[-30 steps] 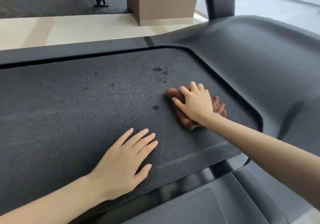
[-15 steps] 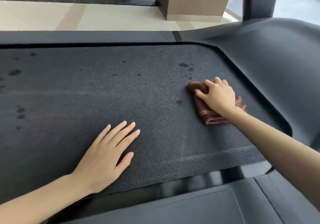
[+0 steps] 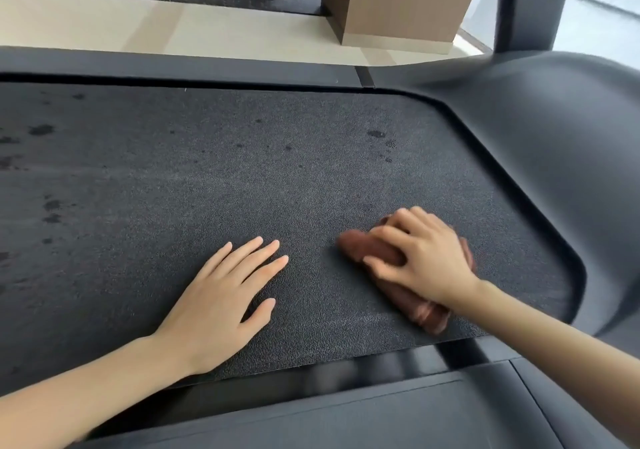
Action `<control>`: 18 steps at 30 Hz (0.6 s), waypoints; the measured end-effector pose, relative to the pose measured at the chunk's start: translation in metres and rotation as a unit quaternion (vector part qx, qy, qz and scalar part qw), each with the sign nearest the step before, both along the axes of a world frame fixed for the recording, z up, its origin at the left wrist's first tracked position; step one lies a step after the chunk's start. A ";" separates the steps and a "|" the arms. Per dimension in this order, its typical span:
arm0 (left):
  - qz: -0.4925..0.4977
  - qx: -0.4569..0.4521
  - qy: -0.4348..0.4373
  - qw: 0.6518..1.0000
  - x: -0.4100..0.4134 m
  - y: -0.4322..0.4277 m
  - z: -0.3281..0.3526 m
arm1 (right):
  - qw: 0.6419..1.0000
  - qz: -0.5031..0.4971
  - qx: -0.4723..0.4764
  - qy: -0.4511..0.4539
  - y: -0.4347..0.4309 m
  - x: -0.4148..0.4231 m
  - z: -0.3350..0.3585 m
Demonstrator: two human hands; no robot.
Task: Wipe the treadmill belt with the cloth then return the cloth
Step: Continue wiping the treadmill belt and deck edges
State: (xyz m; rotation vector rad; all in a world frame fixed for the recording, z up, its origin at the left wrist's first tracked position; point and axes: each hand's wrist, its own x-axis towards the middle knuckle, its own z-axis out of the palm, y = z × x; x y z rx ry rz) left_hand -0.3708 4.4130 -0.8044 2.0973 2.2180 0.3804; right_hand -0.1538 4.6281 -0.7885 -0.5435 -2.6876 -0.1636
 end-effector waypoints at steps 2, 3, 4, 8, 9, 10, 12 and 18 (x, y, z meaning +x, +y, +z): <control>0.000 0.001 0.001 1.000 -0.001 0.000 -0.001 | 0.992 -0.122 -0.014 0.003 0.028 -0.002 0.004; -0.001 0.002 0.000 1.000 -0.001 0.000 -0.001 | 0.980 -0.195 -0.029 0.009 0.043 -0.008 0.006; -0.001 0.002 0.000 1.000 -0.001 0.000 -0.001 | 0.964 -0.260 -0.053 0.022 0.055 -0.016 0.006; -0.003 0.001 -0.002 1.000 0.000 0.000 -0.001 | 0.926 -0.350 -0.129 0.060 0.067 -0.056 0.005; -0.004 -0.001 -0.003 1.000 0.000 -0.001 0.000 | 0.936 -0.330 -0.115 0.031 0.059 -0.064 0.005; -0.004 -0.002 -0.004 1.000 0.000 -0.001 0.000 | 0.949 -0.298 -0.103 0.001 0.048 -0.068 0.005; -0.002 -0.004 -0.001 1.000 0.000 -0.001 0.001 | 0.973 -0.213 -0.085 -0.035 0.024 -0.065 0.006; 0.002 -0.007 -0.001 1.000 0.001 -0.001 0.001 | 0.997 0.059 -0.003 -0.057 -0.017 -0.004 0.005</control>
